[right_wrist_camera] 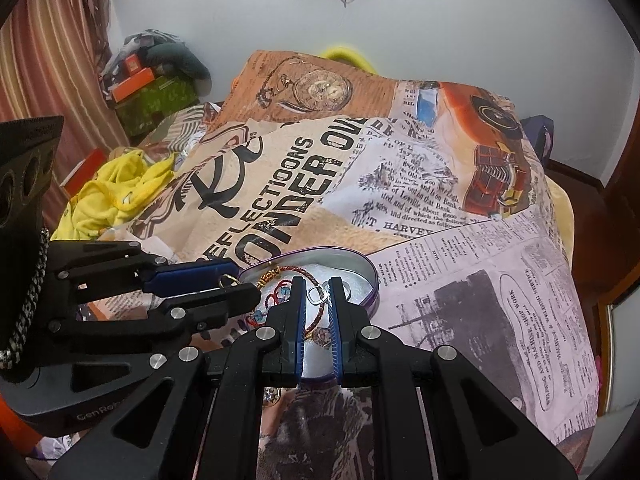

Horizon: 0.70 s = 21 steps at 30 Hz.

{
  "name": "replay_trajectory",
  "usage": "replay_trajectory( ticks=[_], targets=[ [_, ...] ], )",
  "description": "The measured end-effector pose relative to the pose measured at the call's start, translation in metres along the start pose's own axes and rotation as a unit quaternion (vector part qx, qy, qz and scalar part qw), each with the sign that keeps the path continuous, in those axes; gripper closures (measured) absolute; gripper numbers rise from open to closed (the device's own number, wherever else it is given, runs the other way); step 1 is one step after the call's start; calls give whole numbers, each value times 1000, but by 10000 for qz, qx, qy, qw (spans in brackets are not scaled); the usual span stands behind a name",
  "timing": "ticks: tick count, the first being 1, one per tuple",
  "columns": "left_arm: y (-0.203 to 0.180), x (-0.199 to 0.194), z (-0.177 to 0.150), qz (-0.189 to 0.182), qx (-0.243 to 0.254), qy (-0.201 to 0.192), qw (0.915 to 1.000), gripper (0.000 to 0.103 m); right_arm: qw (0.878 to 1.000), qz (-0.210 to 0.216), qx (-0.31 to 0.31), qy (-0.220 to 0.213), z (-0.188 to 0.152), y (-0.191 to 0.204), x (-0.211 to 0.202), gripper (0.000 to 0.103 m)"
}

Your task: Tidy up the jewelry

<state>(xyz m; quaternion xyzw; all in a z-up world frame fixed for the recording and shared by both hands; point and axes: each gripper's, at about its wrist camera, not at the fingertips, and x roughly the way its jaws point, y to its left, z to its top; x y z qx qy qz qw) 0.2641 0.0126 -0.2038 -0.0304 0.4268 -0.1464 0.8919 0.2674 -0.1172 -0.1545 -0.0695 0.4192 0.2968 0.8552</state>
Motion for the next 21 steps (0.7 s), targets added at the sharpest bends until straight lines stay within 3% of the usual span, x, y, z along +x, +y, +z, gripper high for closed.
replay_trajectory(
  ticks=[11,14,21],
  targets=[
    [0,1,2,98,-56,61,9999,84,9999,104,86,17,1,-5,-5,91],
    [-3,-5,3,110,-37,38,9999,84,9999,93,113,-56,2,-6,-12,85],
    [-12,-28,6,216,69,-130,9997,84,9997,58,142,-164,2,-4,-27,85]
  ],
)
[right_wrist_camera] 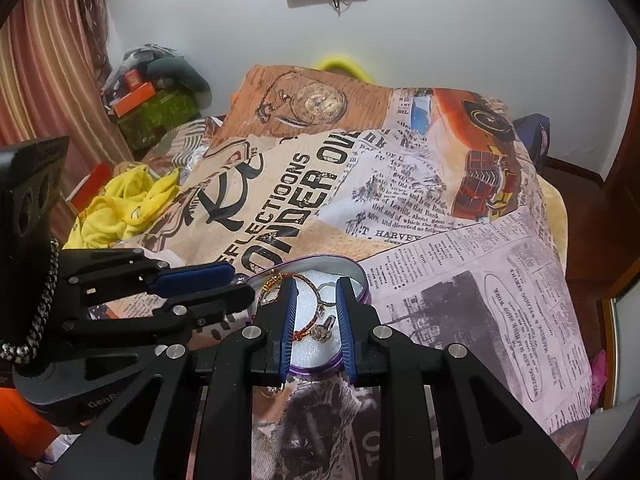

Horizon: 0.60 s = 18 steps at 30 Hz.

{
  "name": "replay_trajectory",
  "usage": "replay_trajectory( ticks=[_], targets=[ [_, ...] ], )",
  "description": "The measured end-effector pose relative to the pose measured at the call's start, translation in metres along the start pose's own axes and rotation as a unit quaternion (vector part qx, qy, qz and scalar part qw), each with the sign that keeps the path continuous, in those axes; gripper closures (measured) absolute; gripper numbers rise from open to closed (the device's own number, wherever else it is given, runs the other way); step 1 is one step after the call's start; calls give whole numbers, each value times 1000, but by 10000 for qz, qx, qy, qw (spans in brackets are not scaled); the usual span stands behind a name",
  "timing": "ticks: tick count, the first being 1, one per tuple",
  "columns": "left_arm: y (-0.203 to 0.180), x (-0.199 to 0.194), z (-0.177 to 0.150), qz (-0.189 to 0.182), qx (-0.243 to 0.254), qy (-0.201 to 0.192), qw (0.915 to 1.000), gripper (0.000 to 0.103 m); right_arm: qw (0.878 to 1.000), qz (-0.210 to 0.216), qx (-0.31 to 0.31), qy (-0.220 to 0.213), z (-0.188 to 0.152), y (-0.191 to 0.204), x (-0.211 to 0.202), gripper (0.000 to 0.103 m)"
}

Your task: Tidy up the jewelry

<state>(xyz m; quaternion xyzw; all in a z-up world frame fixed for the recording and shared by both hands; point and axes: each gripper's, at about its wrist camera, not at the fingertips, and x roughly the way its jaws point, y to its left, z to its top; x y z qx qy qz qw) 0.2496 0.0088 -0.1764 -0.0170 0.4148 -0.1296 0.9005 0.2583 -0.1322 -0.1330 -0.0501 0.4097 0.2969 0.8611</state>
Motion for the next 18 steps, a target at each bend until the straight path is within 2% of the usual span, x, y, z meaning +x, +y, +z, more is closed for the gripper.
replay_trajectory(
  ticks=[10,18],
  targets=[
    [-4,-32,-3,152,16,-133,9998,84,9999,-65,17,-97,-4,7,-22,85],
    [-2,-46,-16,204,-18,-105,9997,83,9999,-121,62,12,-15,12,-27,85]
  ],
)
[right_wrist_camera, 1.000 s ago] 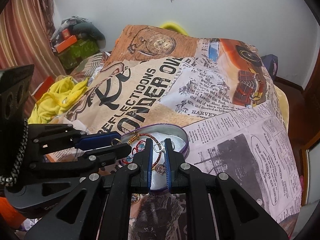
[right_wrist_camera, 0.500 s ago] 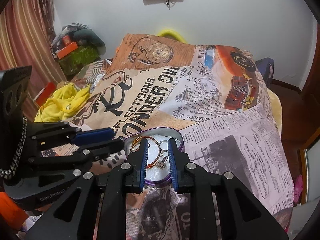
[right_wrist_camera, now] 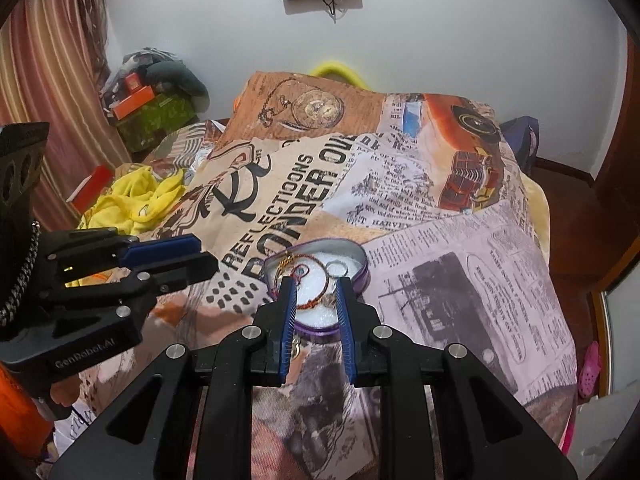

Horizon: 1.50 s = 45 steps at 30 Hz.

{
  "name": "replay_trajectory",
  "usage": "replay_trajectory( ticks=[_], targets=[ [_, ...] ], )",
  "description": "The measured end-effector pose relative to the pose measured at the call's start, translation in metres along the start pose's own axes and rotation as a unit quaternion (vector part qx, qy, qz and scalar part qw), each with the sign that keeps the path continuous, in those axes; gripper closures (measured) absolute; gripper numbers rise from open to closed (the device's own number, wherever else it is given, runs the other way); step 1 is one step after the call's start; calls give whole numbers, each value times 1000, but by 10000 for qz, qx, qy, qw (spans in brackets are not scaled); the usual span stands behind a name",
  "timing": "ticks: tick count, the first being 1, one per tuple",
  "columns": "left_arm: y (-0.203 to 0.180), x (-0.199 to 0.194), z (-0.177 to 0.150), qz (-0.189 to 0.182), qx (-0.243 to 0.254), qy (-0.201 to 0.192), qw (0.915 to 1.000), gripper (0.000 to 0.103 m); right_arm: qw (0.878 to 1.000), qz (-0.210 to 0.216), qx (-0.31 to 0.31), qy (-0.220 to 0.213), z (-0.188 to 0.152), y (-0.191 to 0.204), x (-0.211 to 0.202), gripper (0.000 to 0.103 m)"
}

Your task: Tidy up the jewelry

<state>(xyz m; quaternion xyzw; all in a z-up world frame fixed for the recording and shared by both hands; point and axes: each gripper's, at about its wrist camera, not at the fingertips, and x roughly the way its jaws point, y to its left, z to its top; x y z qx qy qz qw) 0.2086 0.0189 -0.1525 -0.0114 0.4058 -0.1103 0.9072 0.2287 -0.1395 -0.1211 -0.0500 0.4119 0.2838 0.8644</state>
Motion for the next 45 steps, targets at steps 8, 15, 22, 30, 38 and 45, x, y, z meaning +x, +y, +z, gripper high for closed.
replay_trajectory(
  ticks=[8,15,22,30,38,45],
  targets=[
    [10,10,-23,46,-99,285,9995,83,9994,52,119,335,-19,3,17,85],
    [24,27,-40,49,-246,551,9982,83,9967,108,191,778,-35,6,44,85],
    [31,39,-49,-35,-355,690,9970,83,9936,214,62,1105,-45,18,66,85],
    [33,44,-51,-78,-388,712,9967,83,9943,245,-35,1041,-46,23,74,85],
    [33,44,-51,-90,-385,704,9967,83,9944,197,28,1036,-42,23,74,85],
    [33,44,-51,-94,-399,704,9967,83,9948,120,-109,1001,-40,25,80,85]
  ],
)
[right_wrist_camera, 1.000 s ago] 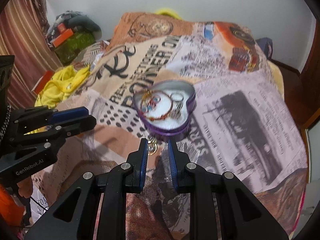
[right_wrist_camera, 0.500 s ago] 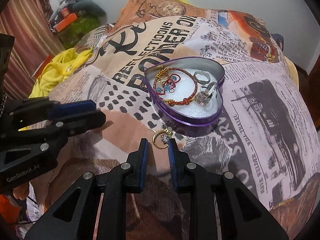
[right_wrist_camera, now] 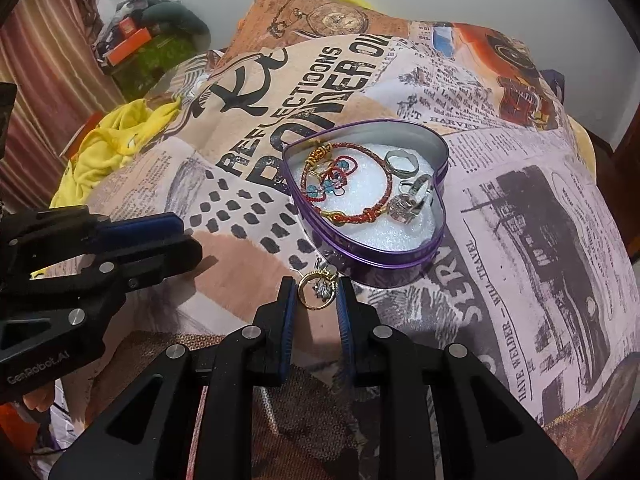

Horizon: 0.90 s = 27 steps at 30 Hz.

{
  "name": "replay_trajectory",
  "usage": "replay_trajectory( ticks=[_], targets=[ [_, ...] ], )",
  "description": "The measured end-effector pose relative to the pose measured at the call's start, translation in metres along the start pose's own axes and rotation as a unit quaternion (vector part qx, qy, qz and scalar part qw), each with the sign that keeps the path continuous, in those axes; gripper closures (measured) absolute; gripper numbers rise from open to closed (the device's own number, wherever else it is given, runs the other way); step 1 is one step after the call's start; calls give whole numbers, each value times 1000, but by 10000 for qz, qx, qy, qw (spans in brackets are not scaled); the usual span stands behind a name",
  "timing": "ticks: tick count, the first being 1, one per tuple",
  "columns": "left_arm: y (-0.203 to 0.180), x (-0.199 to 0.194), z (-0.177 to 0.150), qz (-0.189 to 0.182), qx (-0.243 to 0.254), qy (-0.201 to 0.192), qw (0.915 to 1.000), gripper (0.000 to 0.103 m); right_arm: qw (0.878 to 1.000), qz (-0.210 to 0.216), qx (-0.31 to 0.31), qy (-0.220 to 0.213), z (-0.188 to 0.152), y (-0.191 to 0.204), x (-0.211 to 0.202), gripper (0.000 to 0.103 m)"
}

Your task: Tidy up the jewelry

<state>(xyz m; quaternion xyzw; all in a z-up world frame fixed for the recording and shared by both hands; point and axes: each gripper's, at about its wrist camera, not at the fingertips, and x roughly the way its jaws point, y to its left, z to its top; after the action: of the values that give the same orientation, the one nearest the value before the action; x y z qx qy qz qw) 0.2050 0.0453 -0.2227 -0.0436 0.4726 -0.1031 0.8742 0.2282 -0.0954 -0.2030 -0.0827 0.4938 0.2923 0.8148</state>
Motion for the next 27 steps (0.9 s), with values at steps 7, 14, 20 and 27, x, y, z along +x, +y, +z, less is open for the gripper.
replay_trajectory(
  ticks=[7,14,20,27],
  targets=[
    [-1,-1,-1,11,23,-9,10000,83,9999,-57,-111,-58,-3,2,-2,85],
    [-6,-2,-1,14,38,15,10000,83,9998,-52,-73,-152,-11,0,-17,85],
    [-20,-1,1,-67,150,59,9998,83,9993,-80,96,-340,-18,-11,-36,85],
    [-43,9,4,-214,338,192,9990,83,9981,-158,280,-534,-26,-28,-56,85]
  ],
)
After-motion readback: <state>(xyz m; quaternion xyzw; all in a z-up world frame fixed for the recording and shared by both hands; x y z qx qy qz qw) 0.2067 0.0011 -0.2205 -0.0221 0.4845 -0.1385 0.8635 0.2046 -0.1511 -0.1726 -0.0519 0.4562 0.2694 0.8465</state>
